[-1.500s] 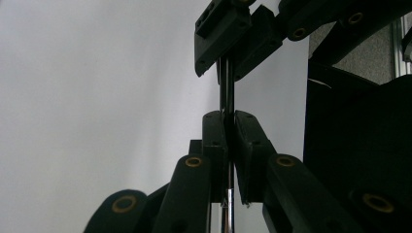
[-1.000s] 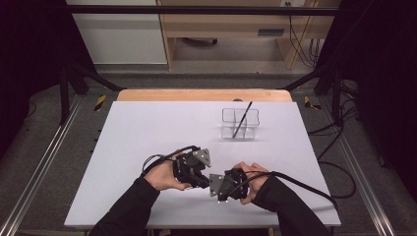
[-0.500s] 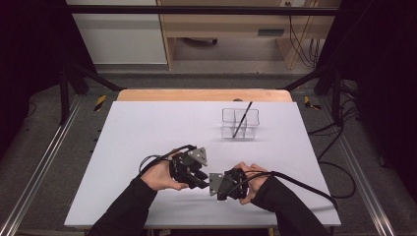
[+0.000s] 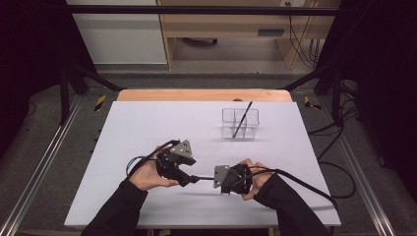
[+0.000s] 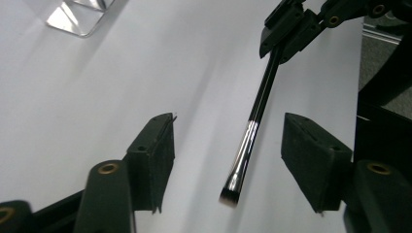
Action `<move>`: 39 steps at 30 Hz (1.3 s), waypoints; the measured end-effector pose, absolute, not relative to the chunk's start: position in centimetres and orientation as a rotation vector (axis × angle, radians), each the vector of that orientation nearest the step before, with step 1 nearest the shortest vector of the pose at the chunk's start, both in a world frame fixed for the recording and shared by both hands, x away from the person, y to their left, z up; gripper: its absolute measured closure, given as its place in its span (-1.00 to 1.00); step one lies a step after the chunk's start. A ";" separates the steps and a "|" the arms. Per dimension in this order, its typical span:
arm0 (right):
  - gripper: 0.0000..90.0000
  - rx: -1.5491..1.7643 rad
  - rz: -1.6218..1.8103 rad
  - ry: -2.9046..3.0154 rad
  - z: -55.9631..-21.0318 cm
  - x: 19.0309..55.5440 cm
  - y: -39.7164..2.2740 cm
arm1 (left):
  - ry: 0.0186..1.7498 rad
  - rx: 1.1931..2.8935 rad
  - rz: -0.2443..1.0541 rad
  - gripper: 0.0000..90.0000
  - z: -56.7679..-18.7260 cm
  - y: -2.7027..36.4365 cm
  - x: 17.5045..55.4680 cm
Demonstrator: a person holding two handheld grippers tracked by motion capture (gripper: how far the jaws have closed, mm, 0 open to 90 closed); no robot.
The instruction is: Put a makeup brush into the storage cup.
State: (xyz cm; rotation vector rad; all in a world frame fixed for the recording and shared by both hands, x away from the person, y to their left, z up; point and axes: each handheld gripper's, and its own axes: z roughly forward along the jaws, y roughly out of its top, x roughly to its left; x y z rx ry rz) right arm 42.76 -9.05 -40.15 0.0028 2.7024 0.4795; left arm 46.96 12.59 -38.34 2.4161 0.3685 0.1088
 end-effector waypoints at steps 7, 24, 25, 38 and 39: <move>0.87 0.074 0.514 2.708 -40.5 43.3 -9.9 | 0.429 2.392 0.186 -0.43 -38.7 13.6 46.8; 0.87 0.266 0.654 2.655 -40.8 43.9 -12.1 | 0.586 2.230 0.287 -0.58 -40.0 15.6 45.8; 0.87 0.278 0.673 2.649 -40.9 44.0 -12.3 | 0.595 2.222 0.286 -0.58 -40.2 15.7 45.8; 0.87 0.454 0.854 2.583 -41.8 44.1 -13.1 | 0.714 2.099 0.309 -0.58 -41.5 16.3 45.6; 0.87 0.465 0.864 2.577 -41.8 44.1 -13.1 | 0.721 2.085 0.306 -0.59 -41.5 16.3 45.5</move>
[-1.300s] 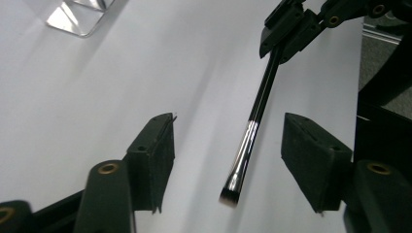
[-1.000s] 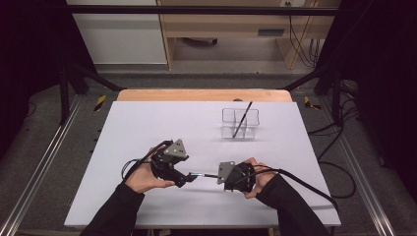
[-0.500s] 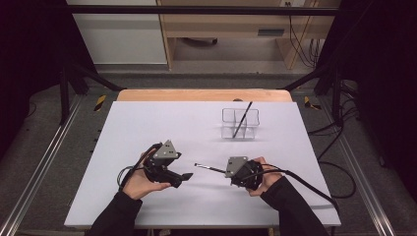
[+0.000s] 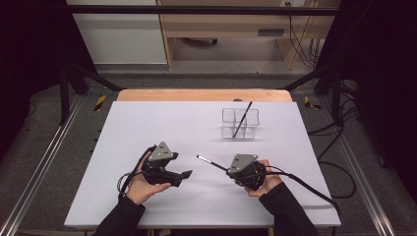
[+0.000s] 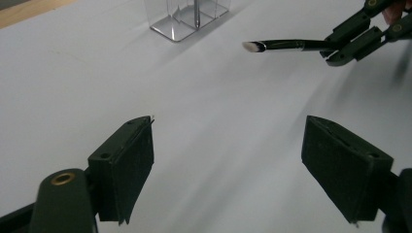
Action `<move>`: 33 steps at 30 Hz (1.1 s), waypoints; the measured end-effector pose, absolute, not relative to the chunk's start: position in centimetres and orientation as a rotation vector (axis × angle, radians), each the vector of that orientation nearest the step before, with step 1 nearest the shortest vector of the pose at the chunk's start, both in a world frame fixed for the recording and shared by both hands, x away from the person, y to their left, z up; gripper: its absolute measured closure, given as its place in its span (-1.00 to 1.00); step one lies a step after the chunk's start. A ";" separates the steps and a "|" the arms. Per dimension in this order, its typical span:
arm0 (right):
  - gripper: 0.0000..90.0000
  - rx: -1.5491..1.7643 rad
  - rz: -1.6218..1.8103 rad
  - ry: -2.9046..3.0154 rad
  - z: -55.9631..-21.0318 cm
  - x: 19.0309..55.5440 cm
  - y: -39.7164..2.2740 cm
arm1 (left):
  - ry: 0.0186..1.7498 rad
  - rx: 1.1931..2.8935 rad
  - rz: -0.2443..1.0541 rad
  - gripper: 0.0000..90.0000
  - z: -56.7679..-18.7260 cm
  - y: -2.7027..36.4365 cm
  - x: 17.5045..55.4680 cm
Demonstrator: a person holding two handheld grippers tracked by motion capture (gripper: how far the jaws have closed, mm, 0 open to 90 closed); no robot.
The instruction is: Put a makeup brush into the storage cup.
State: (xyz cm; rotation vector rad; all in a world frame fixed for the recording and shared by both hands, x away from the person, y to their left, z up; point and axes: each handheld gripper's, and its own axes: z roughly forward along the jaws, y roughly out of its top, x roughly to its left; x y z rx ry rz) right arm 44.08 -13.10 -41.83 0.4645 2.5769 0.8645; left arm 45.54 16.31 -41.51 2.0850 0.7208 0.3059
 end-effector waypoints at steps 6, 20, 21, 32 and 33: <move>0.87 0.530 0.944 2.545 -42.0 43.8 -13.3 | 0.757 2.032 0.312 -0.59 -41.9 16.3 45.3; 0.87 0.682 1.073 2.477 -42.2 43.8 -14.4 | 0.817 1.917 0.322 -0.59 -42.5 16.0 44.9; 0.87 0.691 1.077 2.473 -42.3 43.8 -14.4 | 0.822 1.913 0.320 -0.59 -42.6 16.0 44.9; 0.87 0.767 1.138 2.442 -42.7 43.9 -14.3 | 0.844 1.844 0.279 -0.59 -42.8 14.9 44.8; 0.87 0.777 1.143 2.437 -42.7 43.9 -14.3 | 0.844 1.836 0.278 -0.59 -42.7 14.9 44.8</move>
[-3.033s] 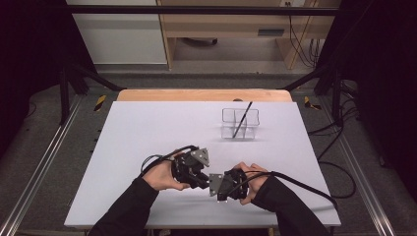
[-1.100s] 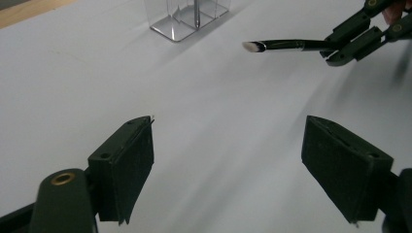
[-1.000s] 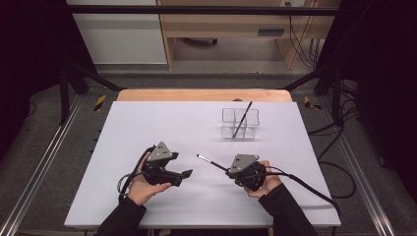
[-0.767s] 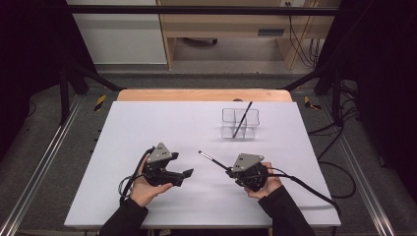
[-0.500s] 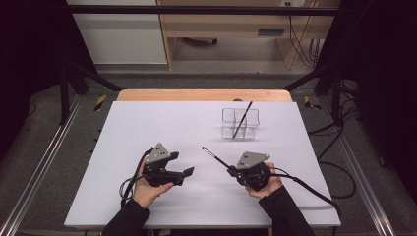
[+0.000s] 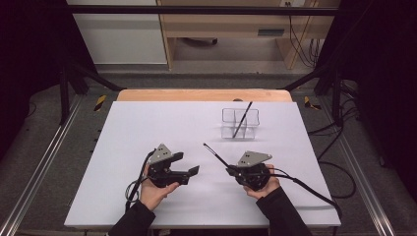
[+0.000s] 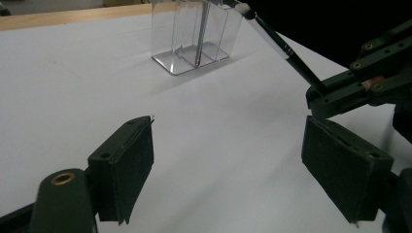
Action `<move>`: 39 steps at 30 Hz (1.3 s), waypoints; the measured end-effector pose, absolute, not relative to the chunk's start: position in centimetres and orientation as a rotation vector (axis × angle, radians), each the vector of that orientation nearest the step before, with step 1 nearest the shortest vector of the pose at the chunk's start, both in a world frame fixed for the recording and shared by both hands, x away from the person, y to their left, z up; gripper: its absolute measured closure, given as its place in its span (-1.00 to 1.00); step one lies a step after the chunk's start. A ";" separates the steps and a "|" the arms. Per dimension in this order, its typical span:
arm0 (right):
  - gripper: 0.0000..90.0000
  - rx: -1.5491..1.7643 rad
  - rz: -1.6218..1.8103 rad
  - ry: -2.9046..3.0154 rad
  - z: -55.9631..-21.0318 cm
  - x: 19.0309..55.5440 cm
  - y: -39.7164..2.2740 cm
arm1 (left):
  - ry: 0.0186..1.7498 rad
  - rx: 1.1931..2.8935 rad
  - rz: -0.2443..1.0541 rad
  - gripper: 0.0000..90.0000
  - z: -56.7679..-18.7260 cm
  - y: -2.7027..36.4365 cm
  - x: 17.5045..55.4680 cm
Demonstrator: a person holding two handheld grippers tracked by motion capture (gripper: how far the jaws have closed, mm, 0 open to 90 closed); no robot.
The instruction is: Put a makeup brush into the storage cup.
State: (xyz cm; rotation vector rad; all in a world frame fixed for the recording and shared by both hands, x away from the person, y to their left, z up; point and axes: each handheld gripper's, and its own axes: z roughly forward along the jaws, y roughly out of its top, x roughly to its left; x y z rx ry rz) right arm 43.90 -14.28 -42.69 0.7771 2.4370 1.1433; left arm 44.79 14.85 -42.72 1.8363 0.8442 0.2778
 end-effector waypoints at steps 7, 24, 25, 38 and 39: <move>0.87 0.810 1.177 2.412 -42.7 43.9 -14.2 | 0.851 1.794 0.263 -0.59 -42.4 14.5 44.7; 0.87 0.837 1.233 2.392 -42.7 43.7 -14.0 | 0.828 1.721 0.224 -0.55 -41.8 12.5 45.0; 0.87 0.838 1.234 2.392 -42.7 43.7 -14.0 | 0.828 1.718 0.217 -0.55 -41.8 12.4 45.1; 0.87 0.847 1.246 2.383 -42.7 43.7 -13.9 | 0.828 1.668 0.182 -0.46 -42.1 11.1 45.4; 0.87 0.848 1.247 2.383 -42.7 43.7 -13.9 | 0.830 1.661 0.181 -0.45 -42.1 11.0 45.4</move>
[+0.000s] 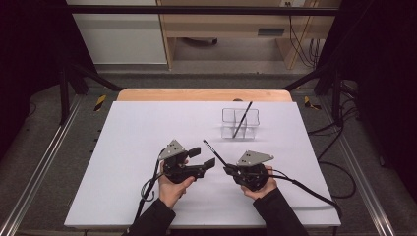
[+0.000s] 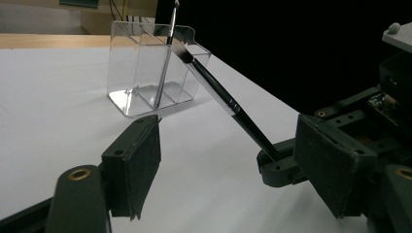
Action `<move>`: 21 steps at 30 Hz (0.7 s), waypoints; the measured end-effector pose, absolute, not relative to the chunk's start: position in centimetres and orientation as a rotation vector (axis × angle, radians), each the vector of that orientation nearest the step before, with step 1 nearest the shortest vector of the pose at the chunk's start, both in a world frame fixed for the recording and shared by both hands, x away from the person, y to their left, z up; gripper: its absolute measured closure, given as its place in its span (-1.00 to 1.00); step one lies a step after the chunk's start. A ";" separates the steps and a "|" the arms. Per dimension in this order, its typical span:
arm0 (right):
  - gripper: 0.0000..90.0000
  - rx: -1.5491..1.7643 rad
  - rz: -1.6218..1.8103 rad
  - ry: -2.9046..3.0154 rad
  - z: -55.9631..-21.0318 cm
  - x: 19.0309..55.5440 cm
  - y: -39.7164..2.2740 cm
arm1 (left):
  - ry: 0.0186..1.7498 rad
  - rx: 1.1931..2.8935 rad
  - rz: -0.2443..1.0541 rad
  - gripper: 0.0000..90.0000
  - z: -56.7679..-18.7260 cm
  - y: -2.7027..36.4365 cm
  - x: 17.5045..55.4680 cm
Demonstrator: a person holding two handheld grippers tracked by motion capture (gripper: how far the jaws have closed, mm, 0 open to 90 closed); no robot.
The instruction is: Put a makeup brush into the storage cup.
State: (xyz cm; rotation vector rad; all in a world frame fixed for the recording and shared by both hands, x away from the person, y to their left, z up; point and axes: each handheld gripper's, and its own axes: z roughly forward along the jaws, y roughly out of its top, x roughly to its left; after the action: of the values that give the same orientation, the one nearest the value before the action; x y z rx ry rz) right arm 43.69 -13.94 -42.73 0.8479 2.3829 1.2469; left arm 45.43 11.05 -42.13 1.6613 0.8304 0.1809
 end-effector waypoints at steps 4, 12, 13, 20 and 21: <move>0.87 0.848 1.250 2.380 -42.8 43.7 -13.9 | 0.833 1.649 0.174 -0.41 -42.2 10.9 45.6; 0.87 0.849 1.254 2.385 -42.9 43.7 -13.8 | 0.832 1.635 0.149 -0.25 -42.2 10.6 45.9; 0.87 0.848 1.256 2.386 -42.9 43.7 -13.8 | 0.832 1.636 0.144 -0.23 -42.2 10.5 45.9; 0.87 0.845 1.274 2.383 -42.8 43.6 -13.7 | 0.836 1.626 0.127 -0.02 -42.3 10.0 46.1; 0.87 0.843 1.279 2.382 -42.8 43.6 -13.7 | 0.836 1.624 0.123 0.01 -42.3 10.0 46.1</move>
State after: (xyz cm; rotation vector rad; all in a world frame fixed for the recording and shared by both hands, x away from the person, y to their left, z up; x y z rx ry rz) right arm 43.60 -13.66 -42.81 0.8432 2.3823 1.2790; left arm 46.09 10.00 -42.27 1.6238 0.8360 0.1232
